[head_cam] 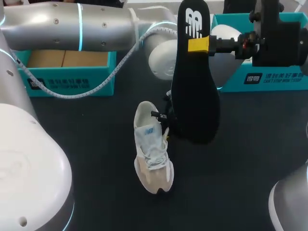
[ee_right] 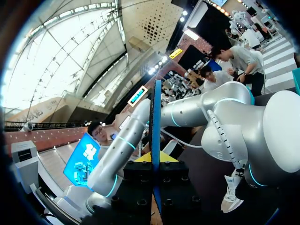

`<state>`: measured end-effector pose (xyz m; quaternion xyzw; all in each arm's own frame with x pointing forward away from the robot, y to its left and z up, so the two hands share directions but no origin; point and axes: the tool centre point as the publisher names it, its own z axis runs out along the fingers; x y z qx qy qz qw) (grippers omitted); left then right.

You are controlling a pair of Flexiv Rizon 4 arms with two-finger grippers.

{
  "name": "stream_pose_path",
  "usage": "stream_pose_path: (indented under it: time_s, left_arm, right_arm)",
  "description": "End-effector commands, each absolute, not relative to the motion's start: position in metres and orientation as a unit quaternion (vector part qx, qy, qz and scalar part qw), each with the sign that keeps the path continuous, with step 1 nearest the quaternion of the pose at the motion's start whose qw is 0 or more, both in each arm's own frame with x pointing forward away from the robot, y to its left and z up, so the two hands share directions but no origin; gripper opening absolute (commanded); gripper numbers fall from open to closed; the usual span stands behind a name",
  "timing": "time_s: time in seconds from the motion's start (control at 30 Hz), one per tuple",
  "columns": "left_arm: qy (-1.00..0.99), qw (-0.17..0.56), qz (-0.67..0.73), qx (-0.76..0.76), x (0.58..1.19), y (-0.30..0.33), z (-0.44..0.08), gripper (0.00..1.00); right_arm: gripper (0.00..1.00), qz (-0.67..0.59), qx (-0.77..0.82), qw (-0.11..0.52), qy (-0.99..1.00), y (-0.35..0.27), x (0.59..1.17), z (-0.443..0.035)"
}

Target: Take the shoe out of the shoebox, open the shoe tongue, remove and reinsert the insole, then place the shoe into the shoebox

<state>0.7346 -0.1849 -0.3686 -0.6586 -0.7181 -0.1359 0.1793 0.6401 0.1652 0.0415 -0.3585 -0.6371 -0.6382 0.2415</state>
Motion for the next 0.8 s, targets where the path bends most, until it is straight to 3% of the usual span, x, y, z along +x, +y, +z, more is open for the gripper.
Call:
stream_pose_path:
  time_s: [0.03,0.17,0.2,0.27,0.53,0.8]
  left_arm:
    - [-0.721,0.193,-0.134,-0.652,0.737,-0.195,-0.383,0.0]
    - [-0.723,0.2,-0.13,-0.649,0.737,-0.197,-0.388,0.0]
    - [-0.722,0.201,-0.129,-0.649,0.737,-0.197,-0.388,0.1]
    - [-0.72,0.21,-0.119,-0.65,0.737,-0.197,-0.39,1.0]
    - [-0.73,0.204,-0.046,-0.651,0.744,-0.19,-0.367,1.0]
    - [-0.744,0.126,0.02,-0.656,0.76,-0.193,-0.327,1.0]
  right_arm:
    - [0.0,-0.637,-0.359,0.242,-0.637,0.169,0.643,0.042]
    - [0.0,-0.637,-0.359,0.242,-0.637,0.169,0.643,0.042]
    - [0.0,-0.637,-0.359,0.242,-0.637,0.169,0.643,0.042]
    - [0.0,-0.637,-0.359,0.242,-0.637,0.169,0.643,0.042]
    - [0.0,-0.637,-0.359,0.242,-0.637,0.169,0.643,0.042]
    - [0.0,-0.637,-0.359,0.242,-0.637,0.169,0.643,0.042]
